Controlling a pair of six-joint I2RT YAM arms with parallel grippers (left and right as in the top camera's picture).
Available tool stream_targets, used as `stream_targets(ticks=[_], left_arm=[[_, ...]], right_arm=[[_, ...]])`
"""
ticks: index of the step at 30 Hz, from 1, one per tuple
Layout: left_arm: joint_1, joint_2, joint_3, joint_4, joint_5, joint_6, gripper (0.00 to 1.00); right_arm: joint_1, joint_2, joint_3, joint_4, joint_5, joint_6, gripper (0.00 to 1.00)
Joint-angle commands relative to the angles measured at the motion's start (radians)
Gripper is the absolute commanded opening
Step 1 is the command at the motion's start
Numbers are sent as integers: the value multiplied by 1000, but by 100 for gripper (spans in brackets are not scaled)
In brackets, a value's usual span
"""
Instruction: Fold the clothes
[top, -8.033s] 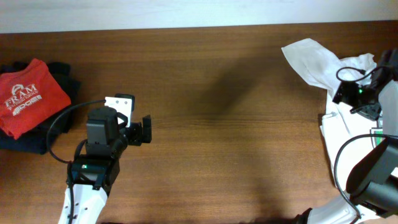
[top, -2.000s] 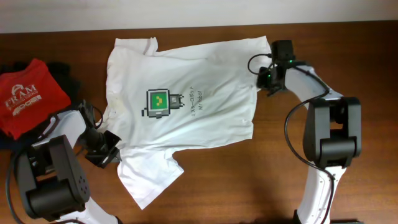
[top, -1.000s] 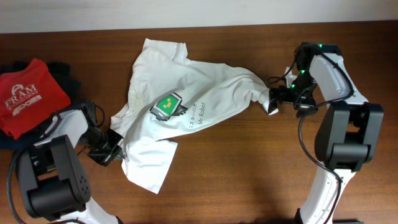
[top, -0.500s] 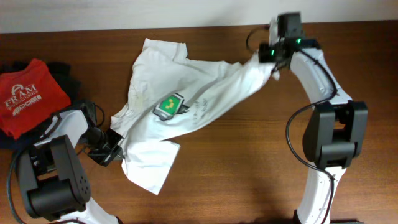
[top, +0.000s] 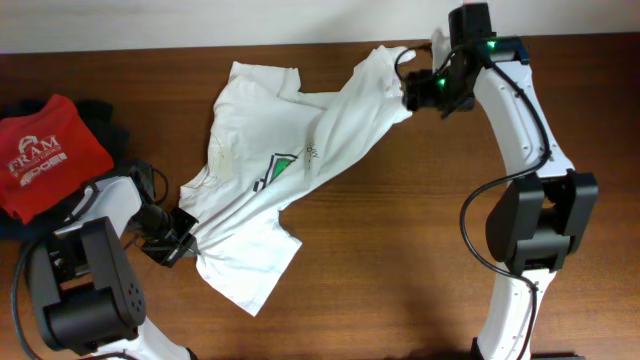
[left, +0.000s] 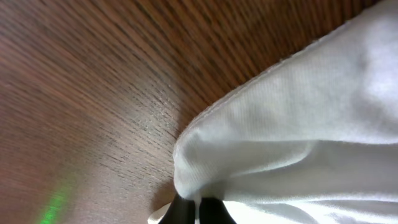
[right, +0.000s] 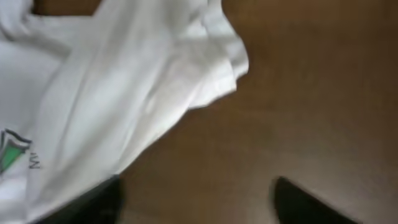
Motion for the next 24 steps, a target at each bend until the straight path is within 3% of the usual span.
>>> stream_targets(ticks=[1, 8, 16, 19, 20, 22, 24], left_arm=[[7, 8, -12, 21, -50, 12, 0], [7, 8, -12, 21, -50, 12, 0], [7, 8, -12, 20, -47, 12, 0], [7, 8, -12, 20, -47, 12, 0], [7, 8, -12, 20, -47, 12, 0], [7, 8, -12, 20, -47, 12, 0], [7, 8, -12, 20, -47, 12, 0]], right_arm=[[1, 10, -79, -12, 3, -27, 68], [70, 34, -325, 275, 3, -34, 69], [137, 47, -418, 512, 3, -23, 64], [158, 49, -418, 580, -80, -23, 54], [163, 49, -418, 597, -84, -23, 43], [175, 49, -418, 636, -79, -23, 4], [175, 48, -418, 645, -71, -22, 4]])
